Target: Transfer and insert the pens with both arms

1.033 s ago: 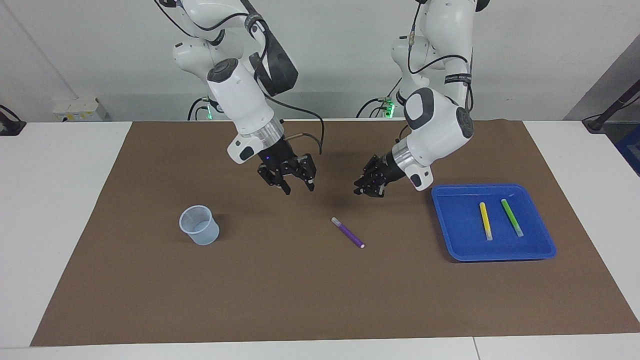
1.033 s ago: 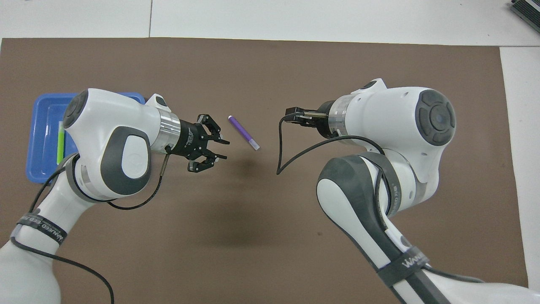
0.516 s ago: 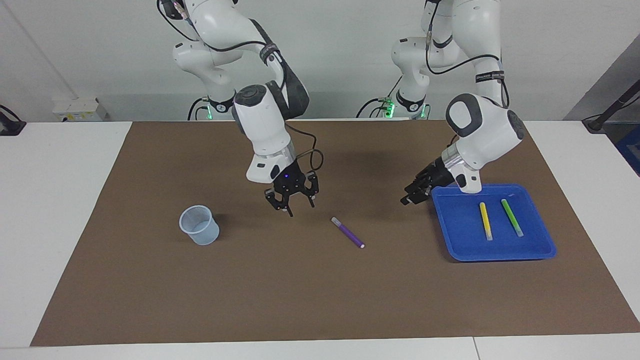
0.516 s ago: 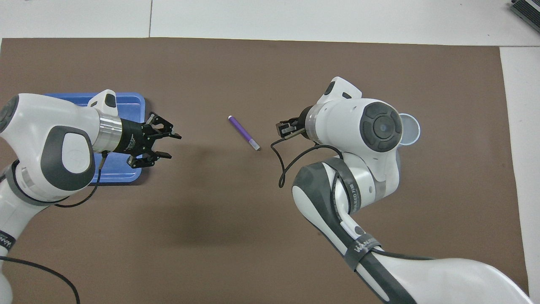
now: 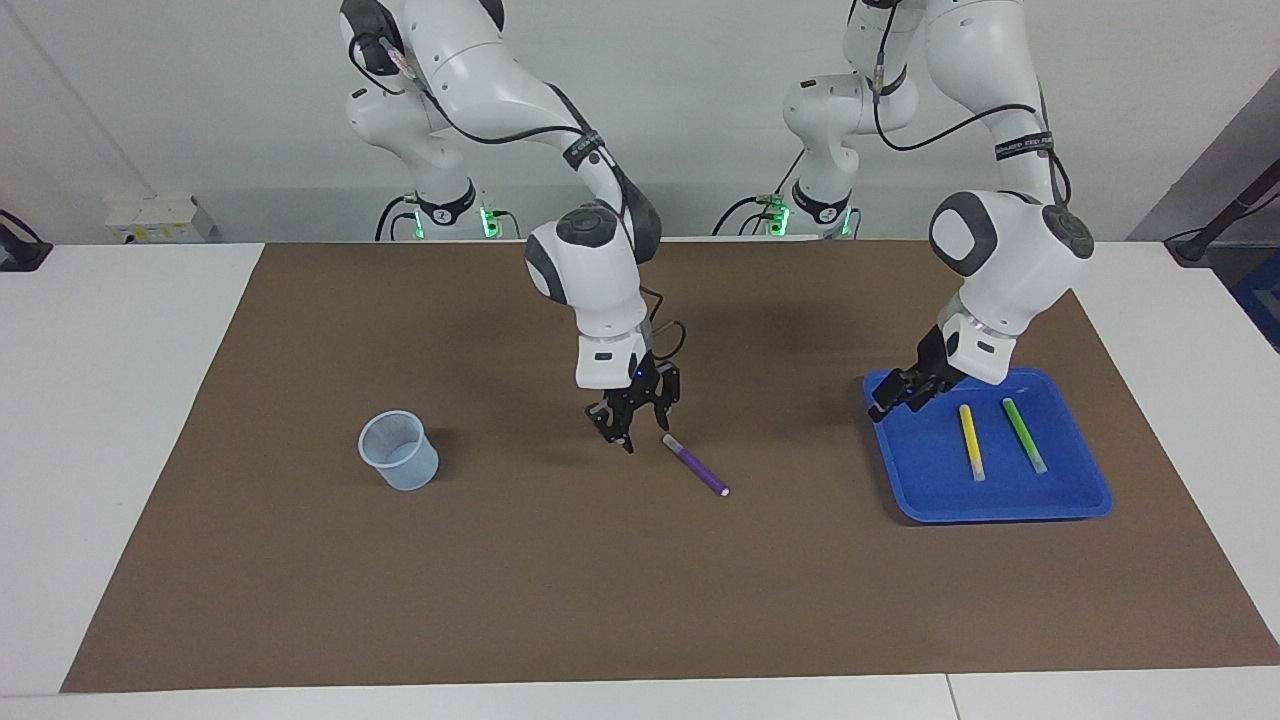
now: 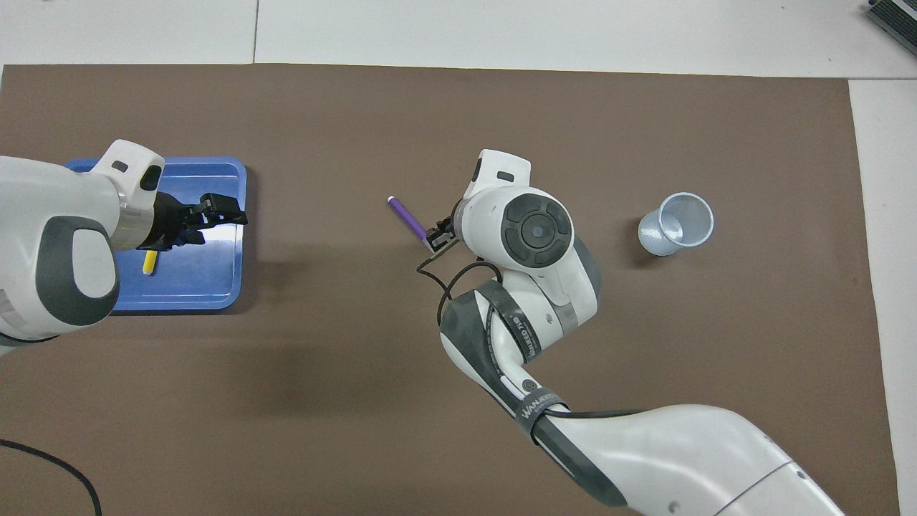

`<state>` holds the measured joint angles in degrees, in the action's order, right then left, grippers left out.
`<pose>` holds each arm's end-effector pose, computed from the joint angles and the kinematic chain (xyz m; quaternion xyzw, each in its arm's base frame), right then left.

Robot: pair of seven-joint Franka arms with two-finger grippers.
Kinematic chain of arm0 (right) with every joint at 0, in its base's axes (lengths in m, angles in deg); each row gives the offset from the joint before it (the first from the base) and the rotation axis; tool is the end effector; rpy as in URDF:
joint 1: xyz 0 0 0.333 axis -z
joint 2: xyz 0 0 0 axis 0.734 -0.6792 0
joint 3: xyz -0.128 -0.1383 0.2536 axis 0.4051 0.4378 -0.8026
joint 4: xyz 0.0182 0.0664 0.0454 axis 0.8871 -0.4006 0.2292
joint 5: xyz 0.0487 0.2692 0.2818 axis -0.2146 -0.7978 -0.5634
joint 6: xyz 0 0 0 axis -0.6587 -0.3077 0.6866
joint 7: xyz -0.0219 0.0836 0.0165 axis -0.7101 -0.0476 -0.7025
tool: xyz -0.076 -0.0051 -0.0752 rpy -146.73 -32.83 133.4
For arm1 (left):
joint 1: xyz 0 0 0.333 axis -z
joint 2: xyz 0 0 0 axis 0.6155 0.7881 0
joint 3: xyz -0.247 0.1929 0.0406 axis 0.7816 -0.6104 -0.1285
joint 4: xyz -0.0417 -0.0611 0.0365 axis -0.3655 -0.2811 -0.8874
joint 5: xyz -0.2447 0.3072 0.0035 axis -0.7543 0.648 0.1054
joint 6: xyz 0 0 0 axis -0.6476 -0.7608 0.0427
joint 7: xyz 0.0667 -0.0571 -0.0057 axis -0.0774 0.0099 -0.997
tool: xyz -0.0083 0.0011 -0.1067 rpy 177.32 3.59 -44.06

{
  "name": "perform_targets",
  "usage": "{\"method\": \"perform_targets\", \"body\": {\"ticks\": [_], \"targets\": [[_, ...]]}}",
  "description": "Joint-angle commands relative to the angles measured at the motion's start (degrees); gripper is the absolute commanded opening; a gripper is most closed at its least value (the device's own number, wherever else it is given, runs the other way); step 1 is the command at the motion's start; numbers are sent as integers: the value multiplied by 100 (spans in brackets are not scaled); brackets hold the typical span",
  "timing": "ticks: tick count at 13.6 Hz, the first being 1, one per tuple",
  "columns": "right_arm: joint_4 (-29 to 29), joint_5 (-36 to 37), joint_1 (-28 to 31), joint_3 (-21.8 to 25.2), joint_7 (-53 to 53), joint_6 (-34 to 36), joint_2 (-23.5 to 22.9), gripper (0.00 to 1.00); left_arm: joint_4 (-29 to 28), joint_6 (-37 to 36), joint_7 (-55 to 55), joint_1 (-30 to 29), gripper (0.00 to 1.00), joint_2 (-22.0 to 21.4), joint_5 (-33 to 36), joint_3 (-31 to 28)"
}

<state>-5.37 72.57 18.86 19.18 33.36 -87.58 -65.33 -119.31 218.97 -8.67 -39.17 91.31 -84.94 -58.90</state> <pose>0.6049 0.3681 0.3564 -0.9479 -0.2744 -0.1524 0.0544 0.5894 -0.0413 0.3846 0.9817 0.1196 0.0429 0.1415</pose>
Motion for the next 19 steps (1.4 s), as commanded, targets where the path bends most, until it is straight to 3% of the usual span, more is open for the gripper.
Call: {"method": "perform_targets", "body": {"ticks": [1, 3, 6, 11, 13, 16, 19], "targets": [[647, 19, 33, -26, -91, 353, -415, 65, -152, 257, 403, -32, 89, -69, 155, 51], [639, -16, -46, -35, 110, 318, -503, 65, -82, 721, 1007, -40, 92, 79, 330, 43], [665, -33, -108, -35, 287, 353, -556, 65, 470, 557, 1116, -58, 91, 352, 1515, 43], [778, -165, -161, -35, 287, 423, -652, 64, 1534, -77, 1177, -637, 92, 1282, 1667, 51], [963, -95, -187, -96, 260, 677, -828, 64, 1798, -68, 1177, -612, 92, 1372, 1720, 43], [1052, 124, -213, -158, 208, 722, -960, 64, 1895, 370, 1868, -647, 87, 1661, 2386, 60], [1052, 151, -222, -158, 129, 669, -961, 56, 1905, 231, 1986, -682, 82, 1741, 2335, 69]]}}
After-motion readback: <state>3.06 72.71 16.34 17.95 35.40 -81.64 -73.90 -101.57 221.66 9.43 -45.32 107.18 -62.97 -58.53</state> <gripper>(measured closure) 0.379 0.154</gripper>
